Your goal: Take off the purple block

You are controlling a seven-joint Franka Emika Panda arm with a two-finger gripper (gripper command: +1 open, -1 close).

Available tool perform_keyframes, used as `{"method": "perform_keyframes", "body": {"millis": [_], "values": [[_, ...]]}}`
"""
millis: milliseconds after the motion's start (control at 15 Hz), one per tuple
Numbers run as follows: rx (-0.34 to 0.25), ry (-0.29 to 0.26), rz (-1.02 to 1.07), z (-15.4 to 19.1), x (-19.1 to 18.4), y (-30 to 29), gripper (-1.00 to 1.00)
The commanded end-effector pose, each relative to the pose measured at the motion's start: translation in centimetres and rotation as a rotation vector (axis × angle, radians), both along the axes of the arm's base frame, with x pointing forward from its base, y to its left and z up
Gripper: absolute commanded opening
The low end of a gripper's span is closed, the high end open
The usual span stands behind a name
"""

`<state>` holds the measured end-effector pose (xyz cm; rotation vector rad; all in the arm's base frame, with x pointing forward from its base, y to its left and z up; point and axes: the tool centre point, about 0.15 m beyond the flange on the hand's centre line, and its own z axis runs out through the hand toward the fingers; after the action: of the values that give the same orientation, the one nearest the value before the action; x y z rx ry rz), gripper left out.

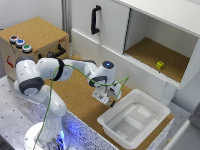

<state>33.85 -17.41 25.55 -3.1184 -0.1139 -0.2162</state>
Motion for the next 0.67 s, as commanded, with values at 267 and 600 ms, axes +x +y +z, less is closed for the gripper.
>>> {"method": "perform_keyframes", "body": {"millis": [267,600], "values": [[0.022,0.067,0.026,-1.6,2.8,8.3,-1.00],[0.147,0.033,0.130,3.2,3.1,14.4,-1.00]]}}
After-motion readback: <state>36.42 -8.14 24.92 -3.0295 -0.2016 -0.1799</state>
